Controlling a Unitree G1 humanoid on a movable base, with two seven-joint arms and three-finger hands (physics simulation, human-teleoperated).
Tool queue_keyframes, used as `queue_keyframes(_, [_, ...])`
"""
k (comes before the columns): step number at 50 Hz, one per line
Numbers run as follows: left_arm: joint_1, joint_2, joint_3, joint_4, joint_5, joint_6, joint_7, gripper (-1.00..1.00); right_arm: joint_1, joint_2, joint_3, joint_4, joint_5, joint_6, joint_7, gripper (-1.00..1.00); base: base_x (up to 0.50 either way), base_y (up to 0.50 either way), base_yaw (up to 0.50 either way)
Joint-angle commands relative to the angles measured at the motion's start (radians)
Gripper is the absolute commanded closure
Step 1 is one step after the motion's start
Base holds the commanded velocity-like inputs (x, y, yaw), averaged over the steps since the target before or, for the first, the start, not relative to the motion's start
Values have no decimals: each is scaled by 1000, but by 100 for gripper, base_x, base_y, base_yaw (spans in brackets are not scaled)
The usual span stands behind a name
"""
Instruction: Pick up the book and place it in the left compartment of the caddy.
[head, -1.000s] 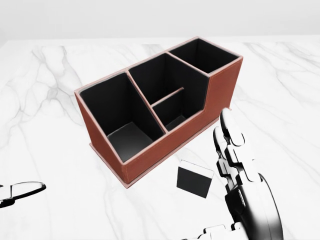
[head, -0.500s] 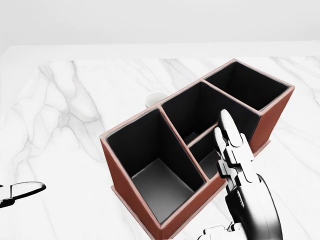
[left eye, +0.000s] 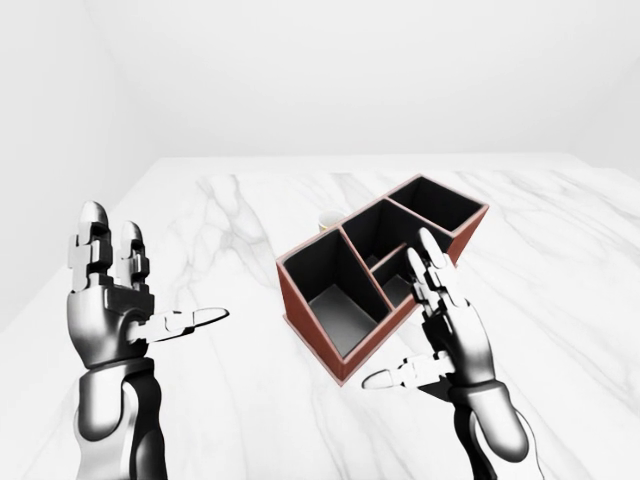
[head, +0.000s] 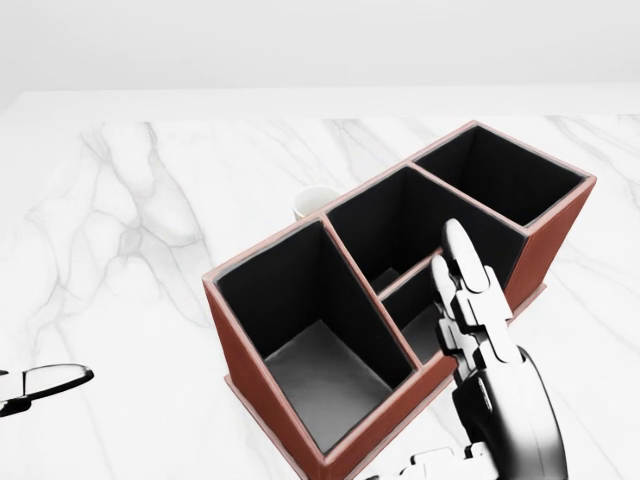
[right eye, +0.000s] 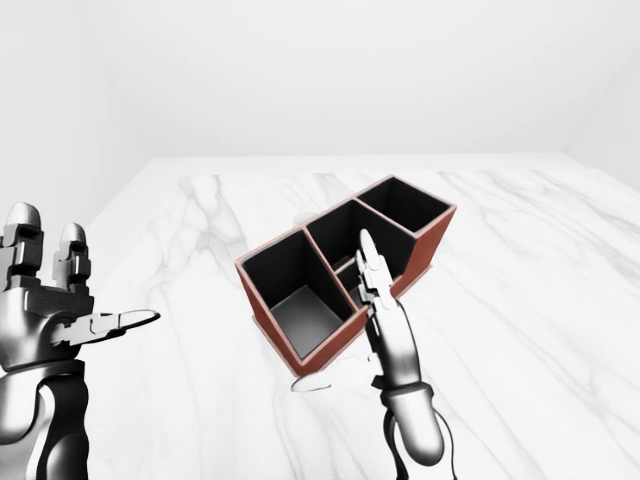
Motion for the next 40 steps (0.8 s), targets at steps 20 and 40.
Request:
queue_keyframes(20, [10,-9,-7,-20,10,0,-6,-100,189,-1,-105,-114,-161,0,76,-100,0,0,0])
queue_keyframes(40, [11,-9,-14,-12,21,0,-5,-100,199,58,-233,-147,-350,0,286,-100,0,0,0])
